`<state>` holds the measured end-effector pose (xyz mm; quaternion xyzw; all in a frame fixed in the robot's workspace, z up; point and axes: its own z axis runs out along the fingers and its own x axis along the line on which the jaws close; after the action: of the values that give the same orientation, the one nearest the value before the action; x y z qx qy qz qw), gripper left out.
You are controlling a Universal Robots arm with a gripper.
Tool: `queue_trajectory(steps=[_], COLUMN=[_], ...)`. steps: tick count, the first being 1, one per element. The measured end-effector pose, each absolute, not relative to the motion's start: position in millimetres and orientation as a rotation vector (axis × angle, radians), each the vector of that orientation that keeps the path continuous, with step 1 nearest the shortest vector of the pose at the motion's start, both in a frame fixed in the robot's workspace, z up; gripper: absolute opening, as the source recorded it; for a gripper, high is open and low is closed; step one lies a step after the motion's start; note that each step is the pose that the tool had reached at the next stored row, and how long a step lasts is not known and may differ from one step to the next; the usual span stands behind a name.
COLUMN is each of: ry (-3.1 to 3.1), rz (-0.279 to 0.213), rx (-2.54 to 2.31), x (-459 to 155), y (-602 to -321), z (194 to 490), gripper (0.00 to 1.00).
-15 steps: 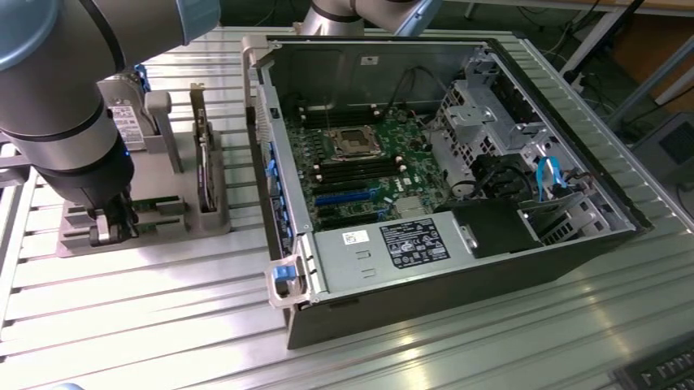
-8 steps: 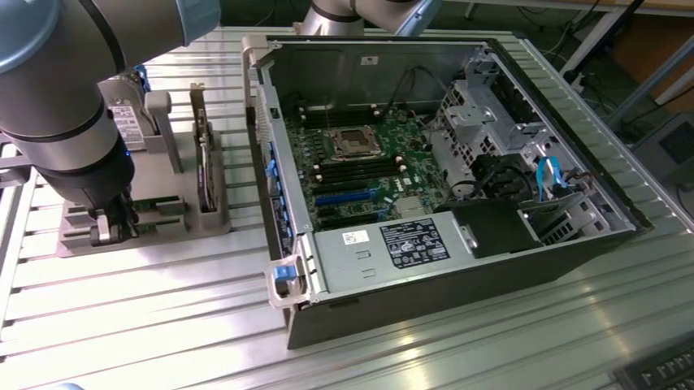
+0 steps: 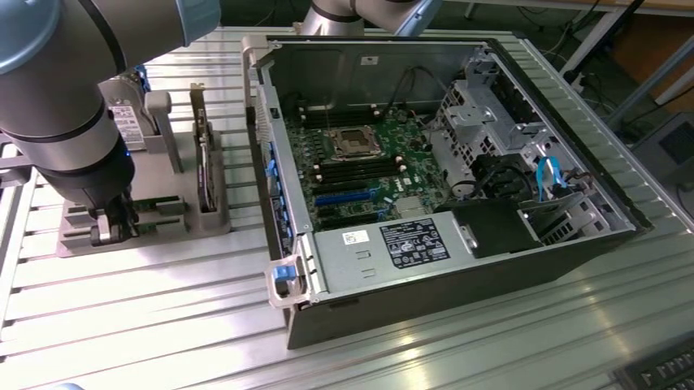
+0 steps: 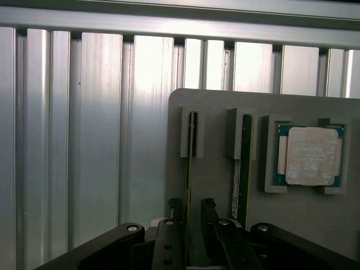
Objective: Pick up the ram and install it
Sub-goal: 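Pick up the ram and move it above insertion slot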
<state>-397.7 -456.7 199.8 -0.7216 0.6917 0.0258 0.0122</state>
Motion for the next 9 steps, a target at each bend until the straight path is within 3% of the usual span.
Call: queue_trajectory(steps=[9], ry=[2.156], rz=[0.08], rx=[-2.249], x=[-397.7], y=[-457.8], z=[199.7], gripper=[0.27])
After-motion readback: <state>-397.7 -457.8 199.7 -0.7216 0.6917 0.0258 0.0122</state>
